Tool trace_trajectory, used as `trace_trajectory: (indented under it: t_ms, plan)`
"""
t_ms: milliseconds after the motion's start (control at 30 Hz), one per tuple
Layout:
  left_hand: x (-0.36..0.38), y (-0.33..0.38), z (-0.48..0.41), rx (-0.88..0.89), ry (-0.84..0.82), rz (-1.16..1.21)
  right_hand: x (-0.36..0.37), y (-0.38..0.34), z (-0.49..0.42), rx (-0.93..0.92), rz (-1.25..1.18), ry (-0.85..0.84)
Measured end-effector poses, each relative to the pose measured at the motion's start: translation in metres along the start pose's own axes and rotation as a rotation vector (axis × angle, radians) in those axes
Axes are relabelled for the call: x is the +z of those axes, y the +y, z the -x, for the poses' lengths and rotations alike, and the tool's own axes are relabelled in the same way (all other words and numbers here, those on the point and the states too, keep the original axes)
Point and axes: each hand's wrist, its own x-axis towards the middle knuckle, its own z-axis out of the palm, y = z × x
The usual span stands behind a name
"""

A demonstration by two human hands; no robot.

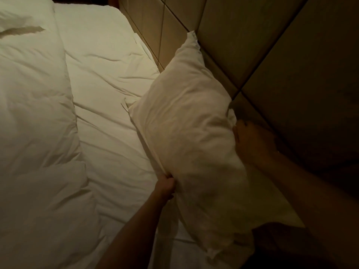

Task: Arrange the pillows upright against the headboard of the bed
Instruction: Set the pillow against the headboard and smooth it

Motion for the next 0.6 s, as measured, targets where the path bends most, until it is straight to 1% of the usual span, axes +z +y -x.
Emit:
trace_trajectory:
  t_ms: [67, 200, 400, 500, 600]
  plan:
    - [0.003, -0.003, -0.006, 0.040, 0.055, 0.018, 0.000, 0.002, -0.003, -0.029, -0.039, -0.041]
    - [0.006, 0.001, 0.001, 0.100, 0.160, 0.029, -0.008, 0.001, -0.007, -0.015, -0.025, -0.106]
    - [-0.005, -0.015, -0.024, 0.131, 0.269, 0.030, -0.041, 0.022, -0.008, 0.055, -0.054, -0.063]
    - [-0.010, -0.003, -0.005, 0.100, 0.312, 0.028, -0.044, 0.021, -0.003, 0.061, -0.082, -0.049]
    - [-0.005, -0.008, -0.002, 0.044, 0.315, 0.024, -0.039, 0.017, -0.002, 0.100, -0.120, -0.091]
